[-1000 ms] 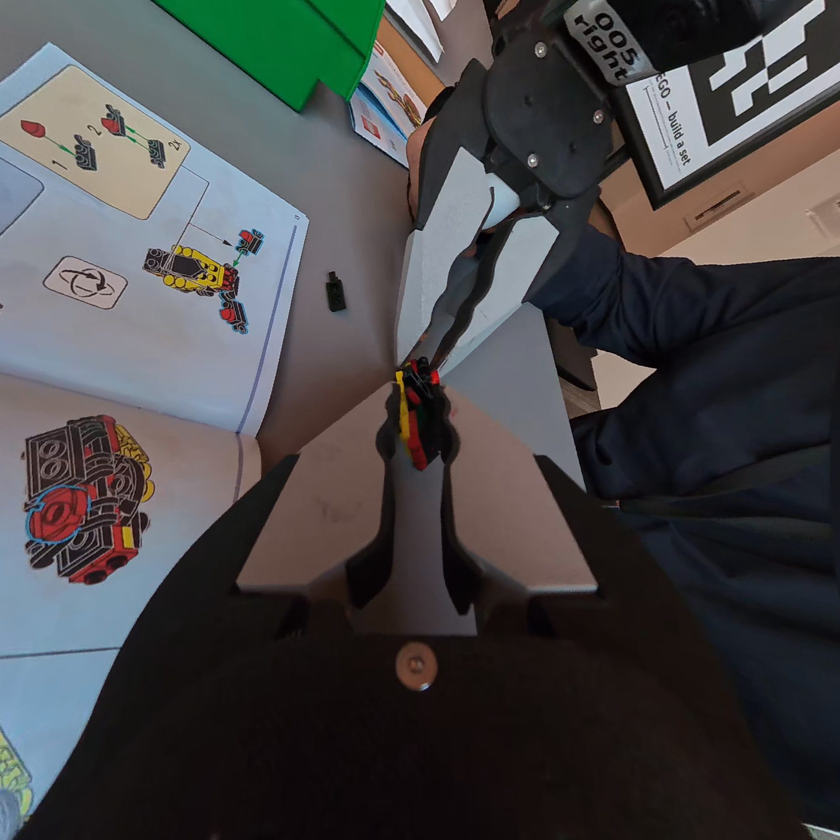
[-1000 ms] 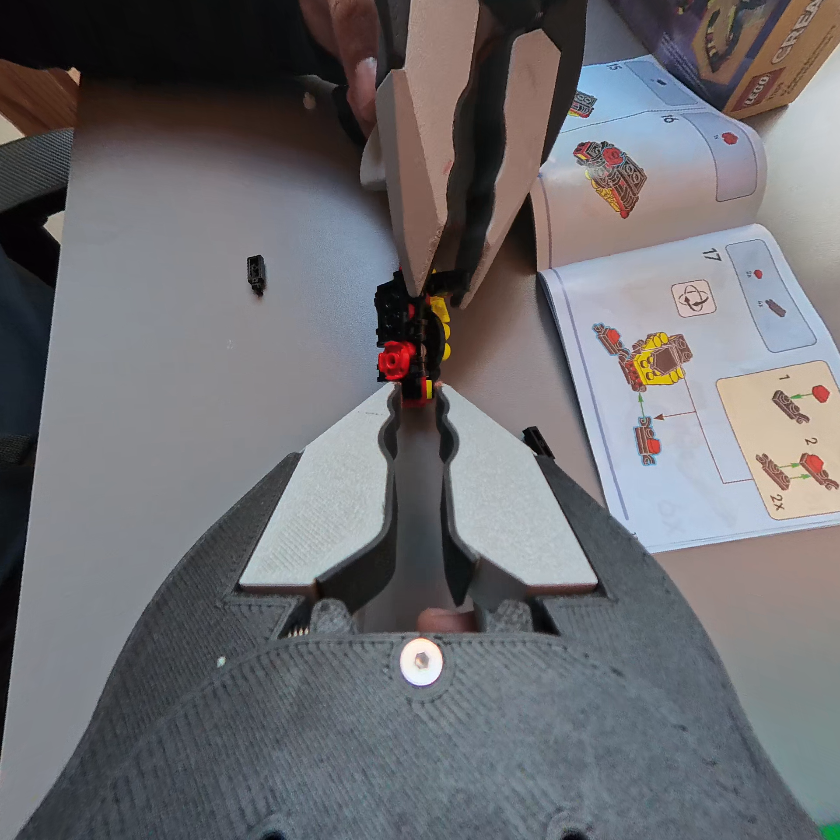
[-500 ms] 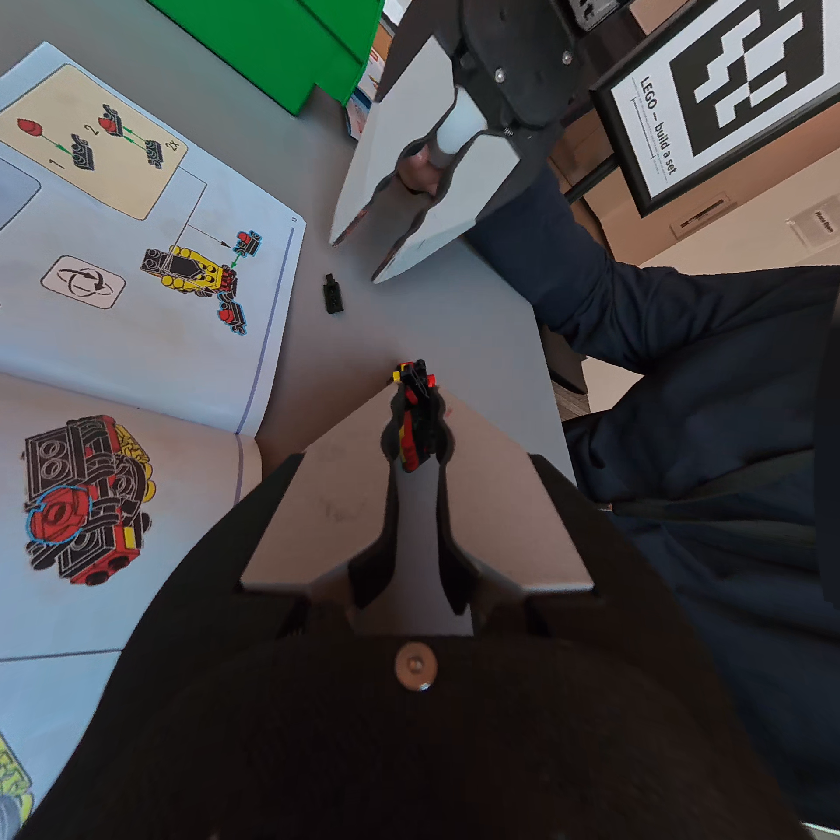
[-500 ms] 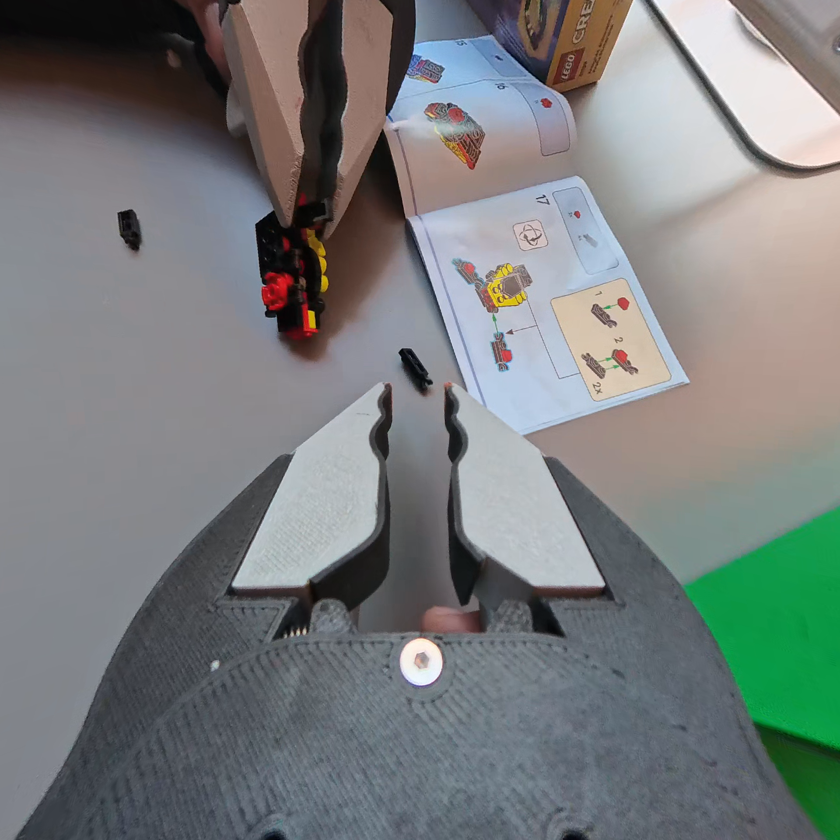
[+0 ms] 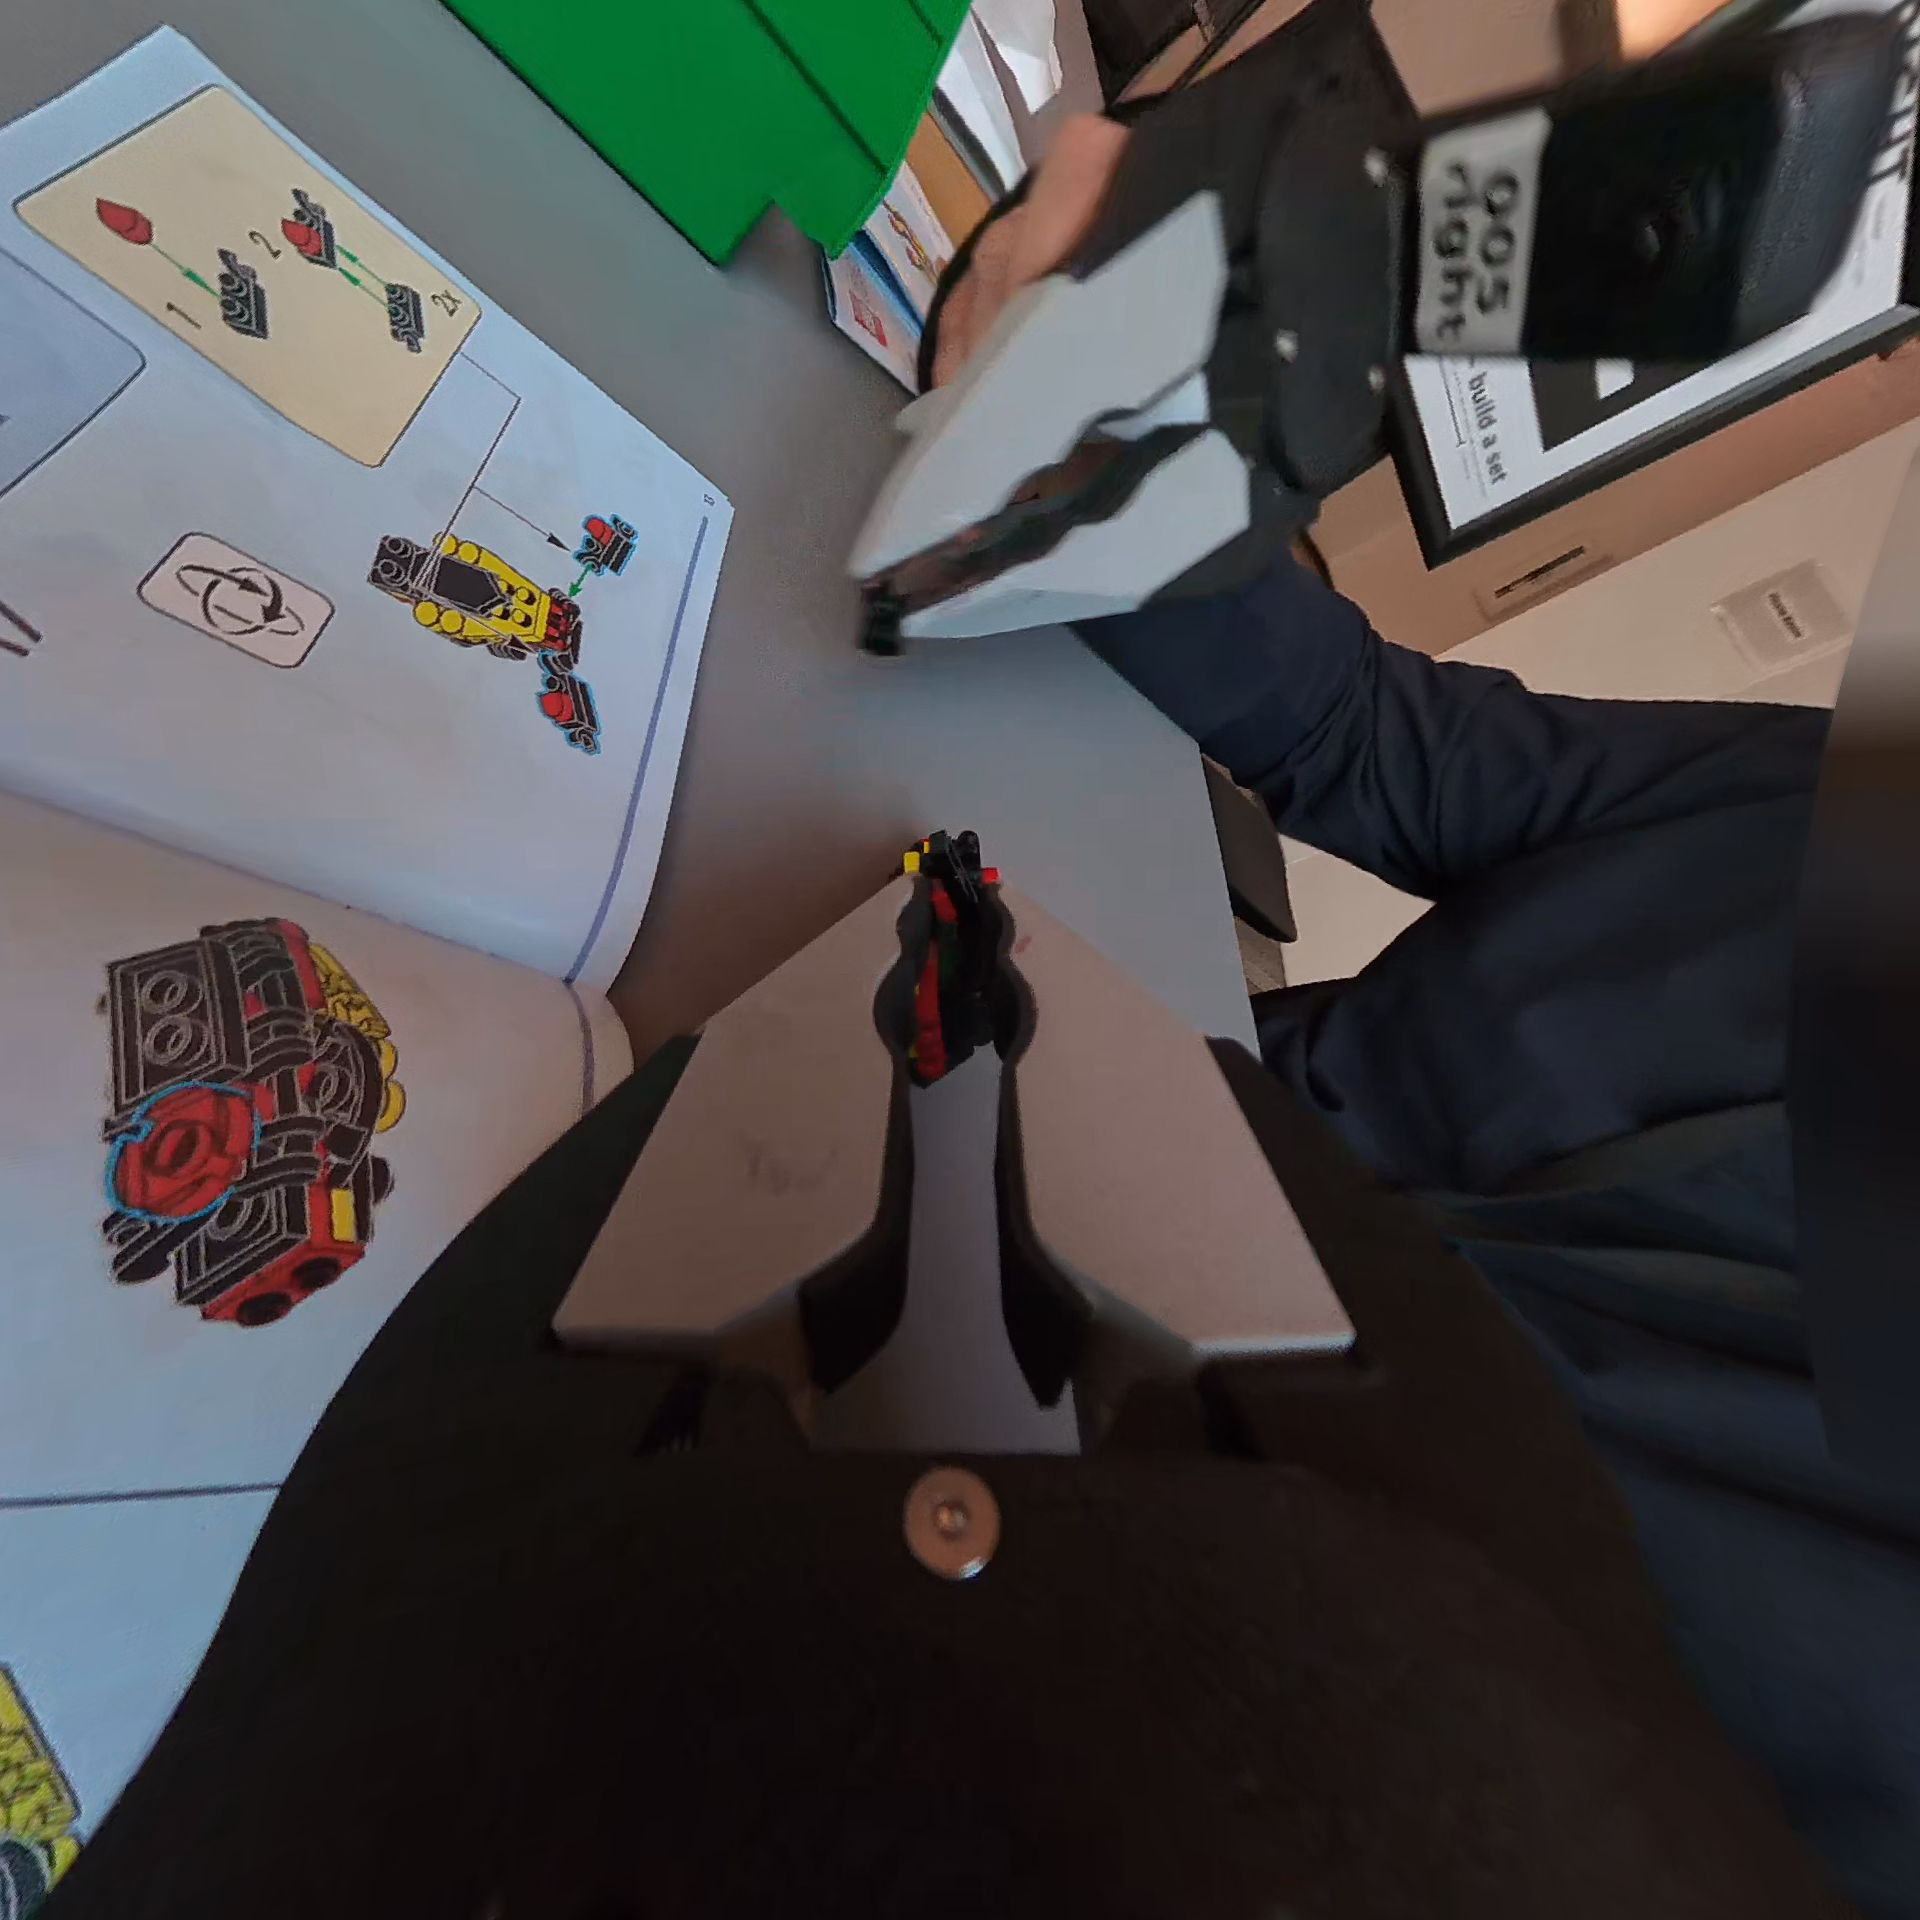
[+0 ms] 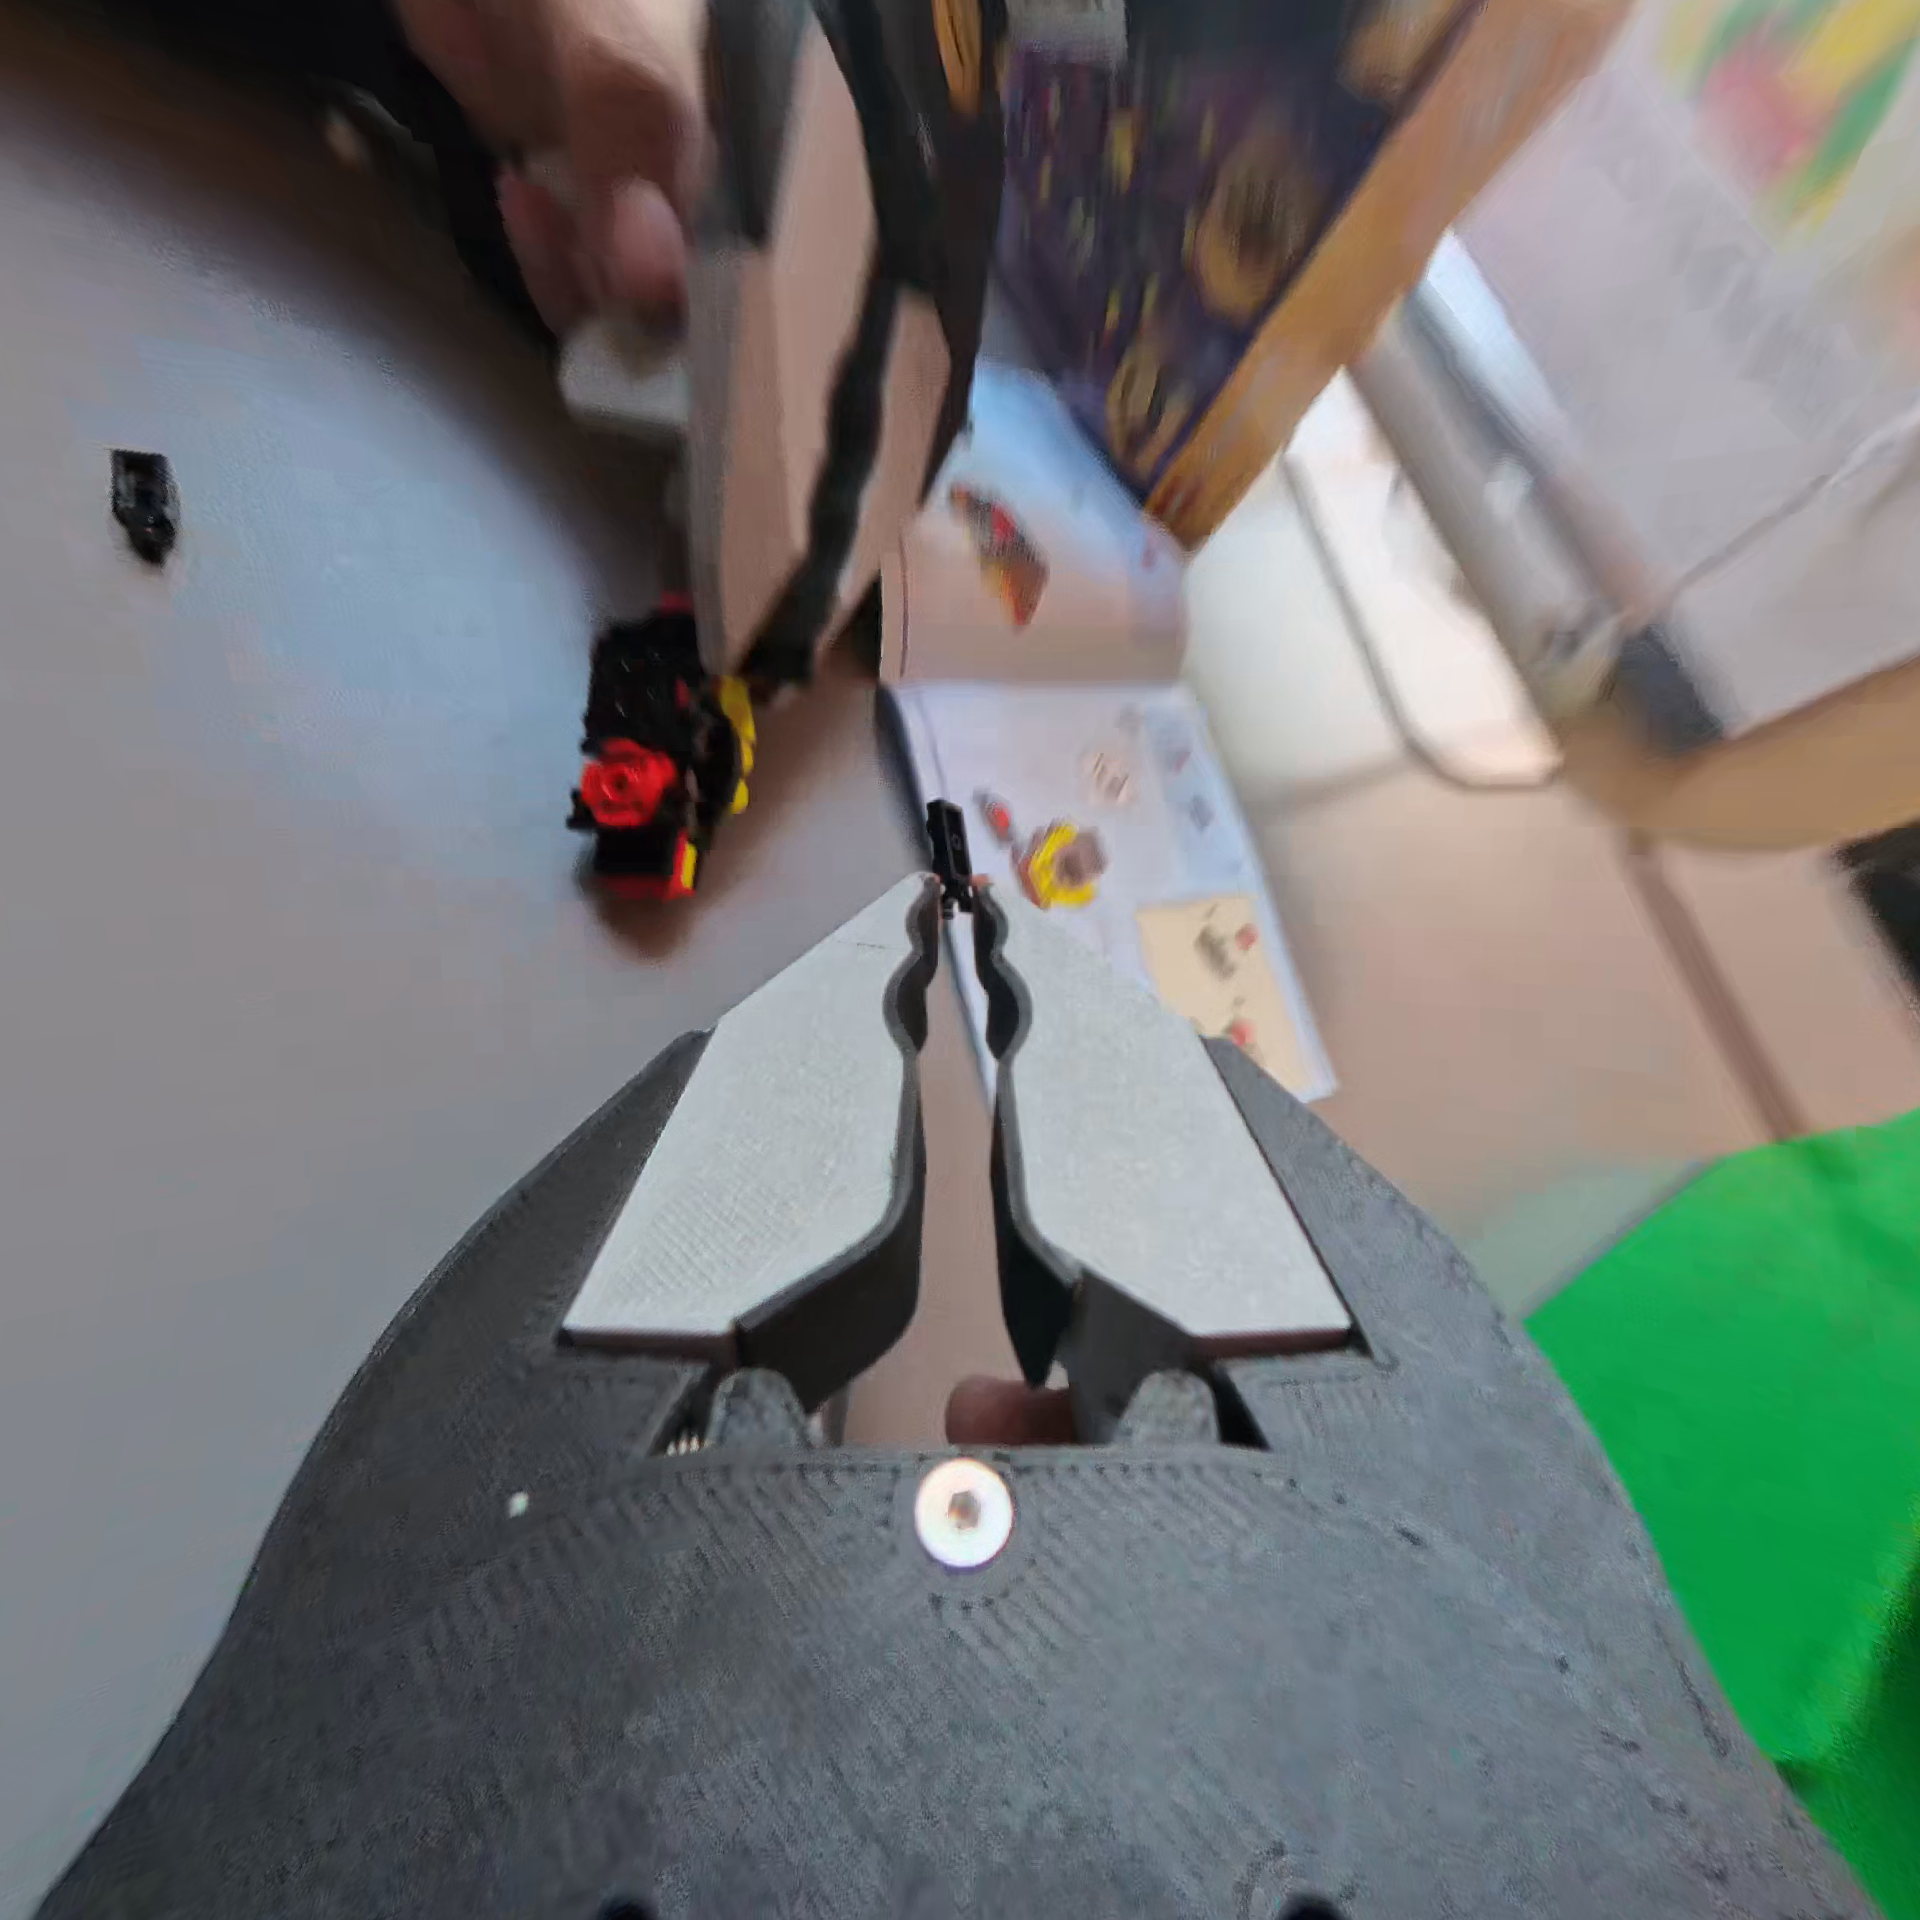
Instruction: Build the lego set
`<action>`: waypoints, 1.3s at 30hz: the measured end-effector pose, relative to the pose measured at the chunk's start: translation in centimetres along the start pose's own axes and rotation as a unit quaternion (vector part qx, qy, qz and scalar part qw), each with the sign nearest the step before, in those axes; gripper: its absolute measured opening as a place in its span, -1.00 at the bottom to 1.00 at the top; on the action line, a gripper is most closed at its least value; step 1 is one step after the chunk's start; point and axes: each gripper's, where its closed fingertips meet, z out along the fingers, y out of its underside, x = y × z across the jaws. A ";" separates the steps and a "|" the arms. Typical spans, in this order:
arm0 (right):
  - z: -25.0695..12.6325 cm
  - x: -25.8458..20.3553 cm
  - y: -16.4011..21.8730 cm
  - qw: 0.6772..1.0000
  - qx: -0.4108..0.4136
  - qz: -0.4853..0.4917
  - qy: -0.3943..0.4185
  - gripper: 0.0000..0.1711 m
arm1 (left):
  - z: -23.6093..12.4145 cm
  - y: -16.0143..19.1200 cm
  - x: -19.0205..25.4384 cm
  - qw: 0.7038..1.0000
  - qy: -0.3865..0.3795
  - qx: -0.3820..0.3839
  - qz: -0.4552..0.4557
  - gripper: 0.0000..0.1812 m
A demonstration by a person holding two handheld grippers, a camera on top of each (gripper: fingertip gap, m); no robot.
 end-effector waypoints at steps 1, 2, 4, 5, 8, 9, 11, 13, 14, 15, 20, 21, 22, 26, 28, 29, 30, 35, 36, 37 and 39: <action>-0.4 0.2 -1.2 0.998 0.023 -0.053 0.032 -0.97 | 0.0 0.0 0.0 1.000 0.003 0.001 -0.006 -0.93; -0.7 0.5 -2.0 0.990 0.034 -0.113 0.072 -0.97 | 0.0 0.0 0.0 1.000 0.006 0.001 -0.010 -0.93; -0.9 1.0 -3.3 0.963 0.042 -0.225 0.140 -0.97 | 0.0 0.2 0.2 1.000 0.020 -0.007 -0.021 -0.93; -0.9 0.7 -3.9 0.947 0.049 -0.275 0.155 -0.97 | 0.0 0.3 0.3 0.999 0.026 -0.011 -0.025 -0.94; -0.3 -0.6 -4.6 0.904 0.060 -0.391 0.164 -0.97 | 0.0 0.4 0.6 0.998 0.046 -0.022 -0.029 -0.94; 0.0 -0.9 -4.4 0.893 0.055 -0.415 0.164 -0.97 | 0.0 0.5 0.8 0.998 0.055 -0.029 -0.027 -0.94; 0.3 -1.3 -4.3 0.870 0.046 -0.461 0.172 -0.98 | -0.1 0.7 1.1 0.996 0.074 -0.042 -0.027 -0.94; 0.4 -1.6 -4.6 0.853 0.048 -0.488 0.180 -0.98 | -0.3 0.8 1.4 0.993 0.098 -0.052 -0.030 -0.96; 0.4 -2.0 -4.7 0.848 0.052 -0.496 0.179 -0.98 | -0.4 0.8 1.3 0.993 0.103 -0.056 -0.032 -0.96; 0.4 -2.4 -4.8 0.845 0.057 -0.503 0.175 -0.99 | -0.5 0.8 1.2 0.992 0.105 -0.061 -0.034 -0.96; 0.8 -1.8 -3.9 0.832 0.033 -0.520 0.189 -0.98 | -0.6 0.3 0.7 0.991 0.111 -0.073 -0.034 -0.96; 0.8 -1.5 -3.9 0.831 0.030 -0.520 0.197 -0.98 | -0.7 0.2 0.6 0.990 0.112 -0.072 -0.037 -0.96; 0.7 -1.4 -3.9 0.830 0.030 -0.520 0.202 -0.98 | -0.7 0.1 0.6 0.990 0.116 -0.070 -0.040 -0.95; 0.9 -2.1 -4.1 0.826 0.032 -0.527 0.197 -0.98 | -1.0 -0.4 0.7 0.989 0.127 -0.057 -0.047 -0.94; 0.8 -2.4 -4.4 0.815 0.034 -0.541 0.205 -0.98 | -1.0 -0.4 0.6 0.990 0.124 -0.056 -0.047 -0.94; 0.8 -2.5 -4.6 0.808 0.032 -0.549 0.210 -0.98 | -1.0 -0.4 0.6 0.990 0.123 -0.056 -0.048 -0.95; 0.7 -2.6 -4.8 0.800 0.031 -0.558 0.217 -0.98 | -1.0 -0.4 0.6 0.990 0.124 -0.057 -0.048 -0.95; 0.8 -2.8 -4.6 0.768 0.010 -0.597 0.230 -0.99 | -1.2 -0.5 0.9 0.989 0.131 -0.052 -0.044 -0.77; 0.8 -2.7 -4.6 0.765 0.007 -0.600 0.232 -0.99 | -1.2 -0.5 0.9 0.989 0.133 -0.051 -0.045 -0.75; 0.8 -2.6 -4.6 0.763 0.004 -0.603 0.234 -0.98 | -1.2 -0.5 0.9 0.989 0.132 -0.051 -0.046 -0.70; 0.8 -2.4 -4.6 0.757 0.000 -0.609 0.237 -0.98 | -1.2 -0.5 0.9 0.989 0.131 -0.050 -0.047 -0.64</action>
